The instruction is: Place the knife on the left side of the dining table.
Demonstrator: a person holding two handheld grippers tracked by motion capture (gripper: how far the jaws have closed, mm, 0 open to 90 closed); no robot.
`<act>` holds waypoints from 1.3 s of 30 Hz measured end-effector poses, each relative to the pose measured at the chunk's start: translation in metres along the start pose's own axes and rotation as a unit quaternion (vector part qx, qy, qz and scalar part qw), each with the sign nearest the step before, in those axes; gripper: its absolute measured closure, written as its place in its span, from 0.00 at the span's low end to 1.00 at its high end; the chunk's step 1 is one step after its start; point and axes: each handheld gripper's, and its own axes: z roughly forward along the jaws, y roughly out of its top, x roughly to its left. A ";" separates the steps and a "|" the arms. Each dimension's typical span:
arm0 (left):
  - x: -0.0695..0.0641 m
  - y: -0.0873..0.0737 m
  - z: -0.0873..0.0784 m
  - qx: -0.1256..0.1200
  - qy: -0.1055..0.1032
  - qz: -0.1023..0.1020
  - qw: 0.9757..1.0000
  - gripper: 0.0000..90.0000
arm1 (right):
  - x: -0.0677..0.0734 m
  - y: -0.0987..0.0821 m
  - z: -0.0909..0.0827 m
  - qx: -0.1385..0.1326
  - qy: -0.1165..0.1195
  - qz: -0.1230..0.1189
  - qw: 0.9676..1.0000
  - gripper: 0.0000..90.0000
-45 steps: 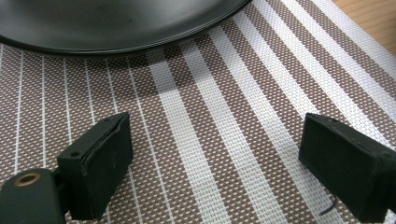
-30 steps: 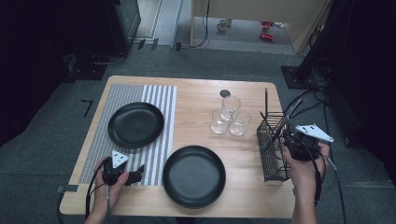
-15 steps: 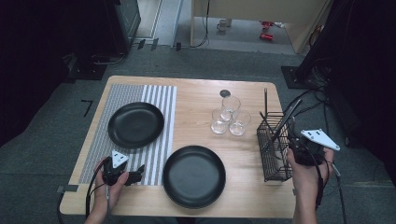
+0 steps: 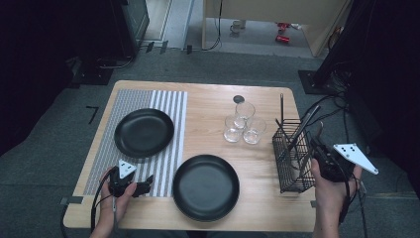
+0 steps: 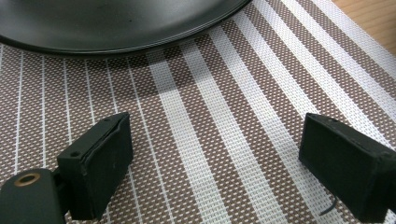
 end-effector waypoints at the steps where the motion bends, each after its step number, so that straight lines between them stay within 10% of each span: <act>1: 0.000 0.000 0.000 0.000 0.000 0.000 1.000 0.11 | -0.002 -0.002 0.001 -0.002 0.003 0.004 1.000 0.94; 15: 0.000 0.000 0.000 0.001 0.001 0.000 1.000 0.10 | -0.005 -0.012 -0.008 -0.008 0.005 0.015 1.000 0.94; 39: 0.004 0.005 -0.004 0.004 -0.017 -0.008 1.000 0.11 | 0.022 0.049 -0.039 -0.076 0.023 0.004 0.997 0.94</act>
